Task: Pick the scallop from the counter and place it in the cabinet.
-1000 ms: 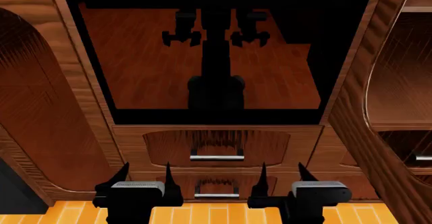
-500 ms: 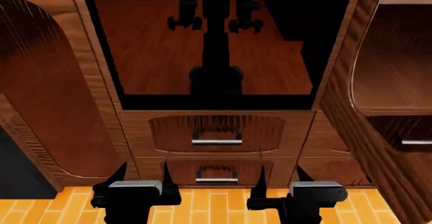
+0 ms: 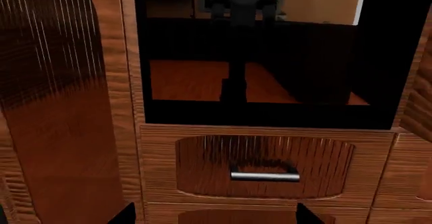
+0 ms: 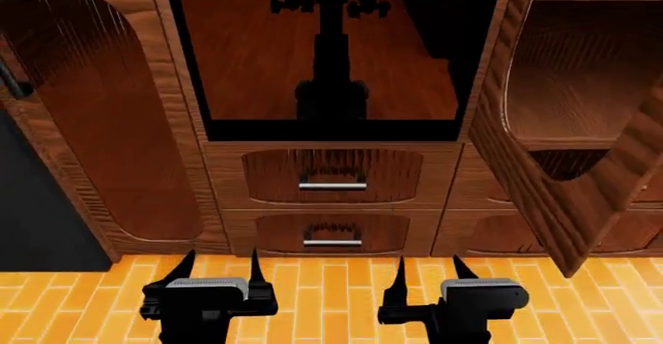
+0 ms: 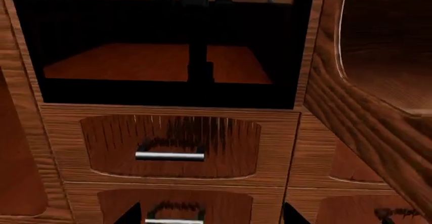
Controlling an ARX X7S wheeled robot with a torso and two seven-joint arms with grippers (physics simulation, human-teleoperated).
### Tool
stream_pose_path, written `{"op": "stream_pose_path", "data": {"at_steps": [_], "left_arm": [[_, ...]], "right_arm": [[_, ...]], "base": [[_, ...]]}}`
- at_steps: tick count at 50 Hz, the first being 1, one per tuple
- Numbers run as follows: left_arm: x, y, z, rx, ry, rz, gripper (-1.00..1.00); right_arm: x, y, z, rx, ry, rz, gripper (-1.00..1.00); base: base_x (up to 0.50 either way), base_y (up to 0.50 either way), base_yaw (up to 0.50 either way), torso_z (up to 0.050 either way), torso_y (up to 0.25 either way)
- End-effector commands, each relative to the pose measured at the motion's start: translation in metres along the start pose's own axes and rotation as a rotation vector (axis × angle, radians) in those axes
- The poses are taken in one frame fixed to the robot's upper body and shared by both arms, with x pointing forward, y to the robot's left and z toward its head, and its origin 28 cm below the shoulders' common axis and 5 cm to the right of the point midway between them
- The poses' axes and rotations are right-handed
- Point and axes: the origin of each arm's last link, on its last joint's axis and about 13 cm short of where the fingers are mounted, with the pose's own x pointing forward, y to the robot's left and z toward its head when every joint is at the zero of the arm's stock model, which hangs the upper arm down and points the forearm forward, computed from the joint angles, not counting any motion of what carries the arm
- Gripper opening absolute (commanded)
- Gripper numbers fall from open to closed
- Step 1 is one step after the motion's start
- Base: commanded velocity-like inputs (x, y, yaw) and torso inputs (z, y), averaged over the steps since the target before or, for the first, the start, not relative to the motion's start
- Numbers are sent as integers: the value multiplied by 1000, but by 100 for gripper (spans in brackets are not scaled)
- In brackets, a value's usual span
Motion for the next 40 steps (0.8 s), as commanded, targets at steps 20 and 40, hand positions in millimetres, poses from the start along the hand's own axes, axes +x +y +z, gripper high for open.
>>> {"op": "stream_pose_path", "data": {"at_steps": [20, 40], "left_arm": [[1, 1, 0, 5, 0, 13, 100], [1, 1, 0, 15, -11, 24, 100]], "right_arm": [[-1, 1, 1, -19, -7, 7, 100], [-2, -1, 3, 47, -22, 2, 100]], "base": [[-499, 0, -10, 50, 21], [-357, 8, -303, 5, 3]]}}
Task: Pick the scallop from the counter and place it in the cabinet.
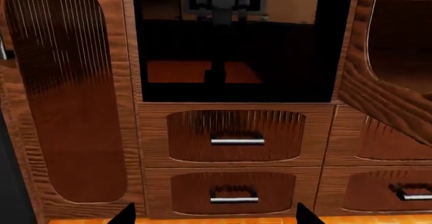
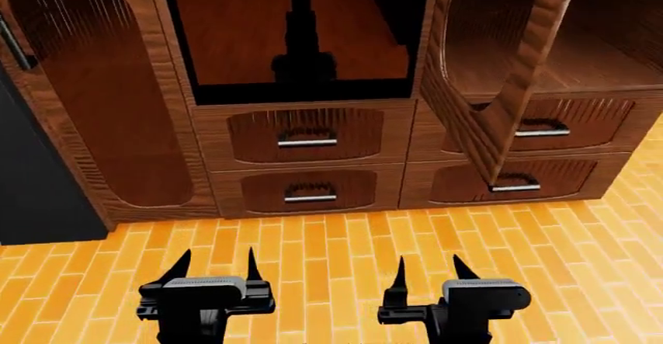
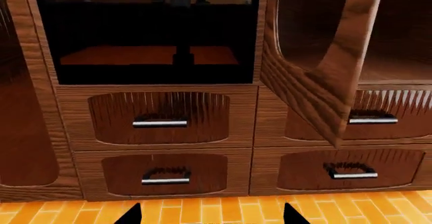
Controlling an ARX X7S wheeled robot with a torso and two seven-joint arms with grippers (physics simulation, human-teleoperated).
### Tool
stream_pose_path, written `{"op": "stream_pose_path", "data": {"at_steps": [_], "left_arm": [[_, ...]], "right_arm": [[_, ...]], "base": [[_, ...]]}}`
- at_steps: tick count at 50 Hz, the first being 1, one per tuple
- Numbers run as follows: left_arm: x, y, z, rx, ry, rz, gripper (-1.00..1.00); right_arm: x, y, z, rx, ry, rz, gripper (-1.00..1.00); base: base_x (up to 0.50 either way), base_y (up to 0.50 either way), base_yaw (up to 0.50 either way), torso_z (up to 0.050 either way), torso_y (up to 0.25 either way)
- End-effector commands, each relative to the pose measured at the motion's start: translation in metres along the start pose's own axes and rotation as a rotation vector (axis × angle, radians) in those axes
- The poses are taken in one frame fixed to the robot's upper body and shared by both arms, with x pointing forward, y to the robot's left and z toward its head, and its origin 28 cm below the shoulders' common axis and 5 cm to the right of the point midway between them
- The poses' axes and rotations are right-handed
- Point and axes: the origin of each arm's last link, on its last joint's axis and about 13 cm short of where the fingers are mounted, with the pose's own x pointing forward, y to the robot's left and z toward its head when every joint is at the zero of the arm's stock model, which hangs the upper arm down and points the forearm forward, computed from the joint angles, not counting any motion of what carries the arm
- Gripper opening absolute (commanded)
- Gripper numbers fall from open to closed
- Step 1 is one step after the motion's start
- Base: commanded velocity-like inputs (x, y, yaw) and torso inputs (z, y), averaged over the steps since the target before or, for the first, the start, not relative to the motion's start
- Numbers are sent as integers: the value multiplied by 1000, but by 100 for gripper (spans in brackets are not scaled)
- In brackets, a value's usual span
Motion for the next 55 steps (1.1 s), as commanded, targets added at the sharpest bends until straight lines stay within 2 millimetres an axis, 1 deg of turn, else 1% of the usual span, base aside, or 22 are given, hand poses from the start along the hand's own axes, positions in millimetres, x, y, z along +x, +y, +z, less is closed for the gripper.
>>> {"op": "stream_pose_path", "data": {"at_steps": [1, 10, 29, 32, 34, 55], "left_arm": [[0, 0, 0, 10, -5, 2, 100], [1, 0, 0, 21, -7, 0, 100], [0, 0, 0, 26, -14, 0, 100], [0, 0, 0, 27, -14, 0, 100], [0, 0, 0, 29, -14, 0, 100], [1, 1, 1, 34, -17, -1, 100]], "right_arm": [[0, -2, 2, 42, -15, -6, 100], [0, -3, 6, 69, -20, -22, 100], [-1, -3, 4, 98, -10, -18, 100], [-1, 1, 7, 22, -35, 25, 100], [-2, 2, 7, 6, -40, 35, 100], [-2, 4, 6, -19, -37, 48, 100]], "base": [[-78, 6, -492, 0, 0], [-76, 8, -492, 0, 0], [-72, 14, -492, 0, 0], [-69, 19, -492, 0, 0], [-68, 19, -492, 0, 0], [-67, 24, -492, 0, 0]]}}
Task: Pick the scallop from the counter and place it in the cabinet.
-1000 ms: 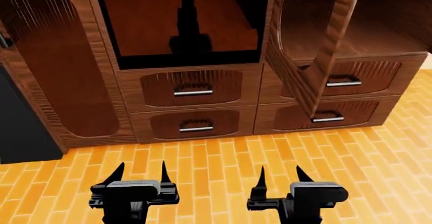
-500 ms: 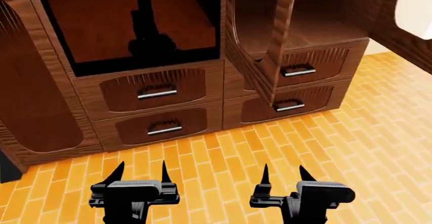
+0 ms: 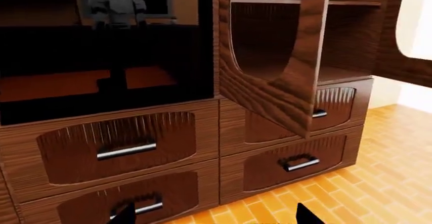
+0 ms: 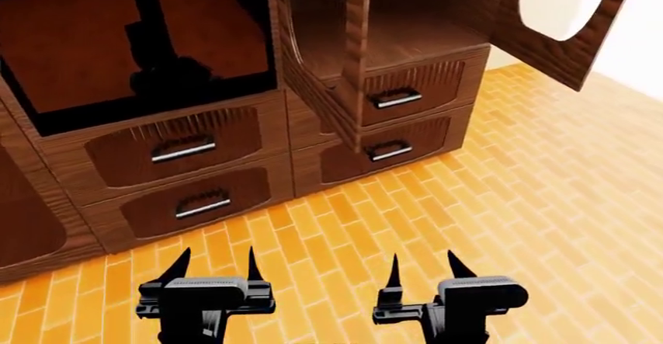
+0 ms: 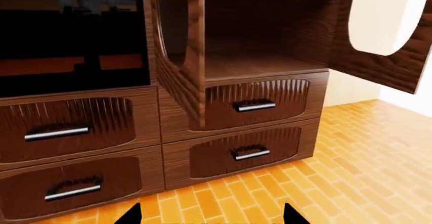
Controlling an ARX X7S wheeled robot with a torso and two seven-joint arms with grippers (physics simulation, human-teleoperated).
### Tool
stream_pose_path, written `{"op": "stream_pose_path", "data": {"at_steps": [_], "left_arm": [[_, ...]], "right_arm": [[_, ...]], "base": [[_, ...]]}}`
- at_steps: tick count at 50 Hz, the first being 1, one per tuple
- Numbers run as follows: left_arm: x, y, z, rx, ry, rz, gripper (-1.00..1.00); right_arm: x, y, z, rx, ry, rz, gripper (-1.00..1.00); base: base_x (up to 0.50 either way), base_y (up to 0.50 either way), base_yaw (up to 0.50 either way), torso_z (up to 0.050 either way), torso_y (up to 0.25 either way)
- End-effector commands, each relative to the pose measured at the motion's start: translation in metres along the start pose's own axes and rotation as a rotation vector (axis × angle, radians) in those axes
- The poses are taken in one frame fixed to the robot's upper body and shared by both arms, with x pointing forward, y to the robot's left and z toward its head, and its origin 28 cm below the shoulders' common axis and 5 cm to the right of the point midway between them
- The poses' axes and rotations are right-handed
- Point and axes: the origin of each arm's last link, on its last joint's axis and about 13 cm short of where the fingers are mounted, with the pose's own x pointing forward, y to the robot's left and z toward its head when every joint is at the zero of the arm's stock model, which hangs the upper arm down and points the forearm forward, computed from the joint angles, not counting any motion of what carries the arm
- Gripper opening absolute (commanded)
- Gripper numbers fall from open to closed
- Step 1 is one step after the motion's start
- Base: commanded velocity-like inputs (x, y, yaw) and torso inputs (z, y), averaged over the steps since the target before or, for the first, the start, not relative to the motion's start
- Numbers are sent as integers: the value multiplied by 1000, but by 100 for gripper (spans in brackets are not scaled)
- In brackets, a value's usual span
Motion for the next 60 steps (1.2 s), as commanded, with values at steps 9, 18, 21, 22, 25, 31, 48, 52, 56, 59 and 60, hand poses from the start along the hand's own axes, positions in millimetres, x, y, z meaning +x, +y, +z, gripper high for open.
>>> {"op": "stream_pose_path", "data": {"at_steps": [9, 18, 21, 22, 25, 31, 48, 52, 56, 59, 60], "left_arm": [[0, -1, 2, 11, -7, 1, 100], [1, -1, 0, -1, -7, 5, 100], [1, -1, 0, 0, -6, 5, 100], [1, -1, -1, 0, -6, 4, 100], [1, -1, -1, 0, -6, 4, 100], [1, -1, -1, -7, -5, 8, 100], [2, 1, 0, -31, -5, 25, 100], [2, 1, 1, -32, -4, 26, 100], [2, 1, 1, -32, -4, 26, 100], [2, 1, 1, -31, -4, 26, 100], [2, 1, 1, -30, -5, 26, 100]], "right_arm": [[-1, 1, 0, -15, -7, 17, 100], [-1, 2, 2, -60, -21, 30, 100], [-1, 2, 2, -66, -24, 32, 100], [-1, 2, 2, -67, -24, 32, 100], [-1, 2, 1, -69, -23, 34, 100], [-1, 2, 1, -63, -21, 22, 100], [-1, 0, 1, -29, -19, 6, 100], [-1, 0, 1, -23, -19, 6, 100], [-1, 0, 1, -17, -20, 5, 100], [-1, 0, 1, -14, -20, 6, 100], [-1, 0, 1, -14, -20, 6, 100]], "base": [[-66, 31, -492, 0, 0], [-62, 34, -492, 0, 0], [-62, 36, -492, 0, 0], [-60, 36, -492, 0, 0], [-60, 37, -492, 0, 0], [-59, 39, -492, 0, 0], [-56, 43, -492, 0, 0], [-53, 46, -492, 0, 0], [-50, 46, -492, 0, 0], [-51, 49, -492, 0, 0], [-50, 49, -492, 0, 0]]}}
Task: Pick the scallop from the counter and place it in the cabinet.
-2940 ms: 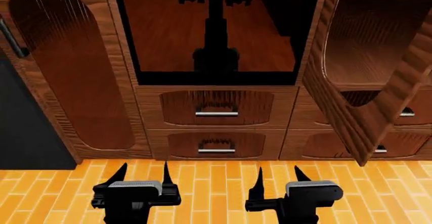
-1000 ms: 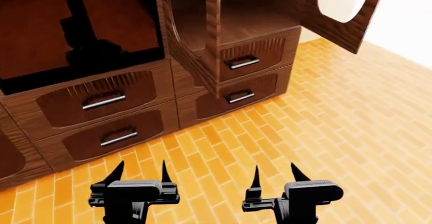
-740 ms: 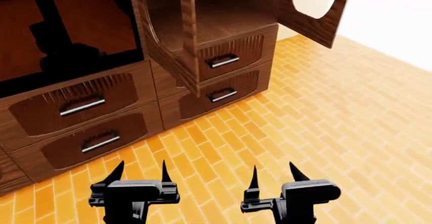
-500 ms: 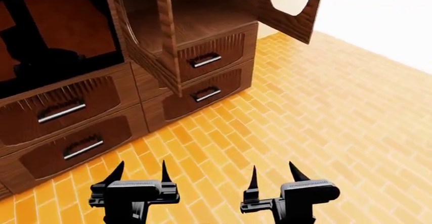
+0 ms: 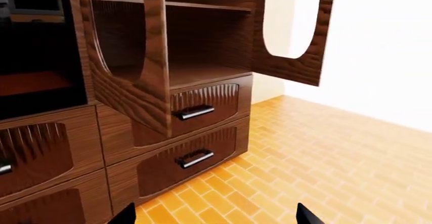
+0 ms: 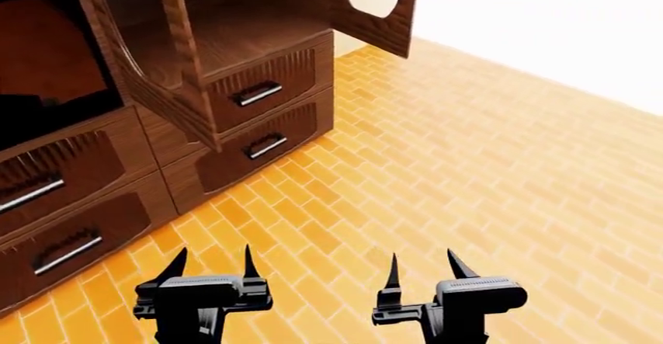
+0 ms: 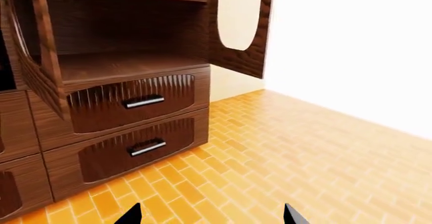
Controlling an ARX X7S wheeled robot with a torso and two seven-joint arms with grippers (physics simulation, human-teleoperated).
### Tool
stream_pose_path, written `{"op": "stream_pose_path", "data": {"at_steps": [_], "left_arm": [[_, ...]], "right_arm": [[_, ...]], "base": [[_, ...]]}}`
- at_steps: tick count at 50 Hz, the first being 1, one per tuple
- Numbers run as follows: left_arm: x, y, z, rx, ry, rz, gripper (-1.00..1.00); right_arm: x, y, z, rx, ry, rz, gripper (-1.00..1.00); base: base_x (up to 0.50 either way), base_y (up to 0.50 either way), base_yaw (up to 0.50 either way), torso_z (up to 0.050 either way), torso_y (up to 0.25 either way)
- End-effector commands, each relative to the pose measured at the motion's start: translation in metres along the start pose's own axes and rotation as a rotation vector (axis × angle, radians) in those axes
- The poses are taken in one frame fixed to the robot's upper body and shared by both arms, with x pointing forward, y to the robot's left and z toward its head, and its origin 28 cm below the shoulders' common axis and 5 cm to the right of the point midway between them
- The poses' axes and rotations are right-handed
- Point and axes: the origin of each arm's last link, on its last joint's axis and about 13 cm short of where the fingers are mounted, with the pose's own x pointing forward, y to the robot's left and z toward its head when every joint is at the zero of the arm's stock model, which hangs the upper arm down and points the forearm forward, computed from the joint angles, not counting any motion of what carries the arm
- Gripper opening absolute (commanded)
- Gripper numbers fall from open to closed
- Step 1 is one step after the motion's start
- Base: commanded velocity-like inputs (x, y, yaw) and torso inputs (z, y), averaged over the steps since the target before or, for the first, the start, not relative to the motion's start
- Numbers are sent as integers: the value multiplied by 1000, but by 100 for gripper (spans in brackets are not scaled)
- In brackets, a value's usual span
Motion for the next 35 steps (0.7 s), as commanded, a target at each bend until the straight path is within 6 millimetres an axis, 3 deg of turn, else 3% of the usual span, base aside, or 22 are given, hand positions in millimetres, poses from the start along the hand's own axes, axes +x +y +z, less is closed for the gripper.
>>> {"op": "stream_pose_path", "data": {"at_steps": [1, 35], "left_arm": [[0, 0, 1, -2, -1, 2, 100], [0, -1, 0, 20, -9, -10, 100]], "right_arm": [[0, 0, 0, 14, 0, 0, 100], [-1, -5, 4, 67, 9, -37, 100]], "base": [[-50, 50, -492, 0, 0], [-43, 54, -492, 0, 0]]}}
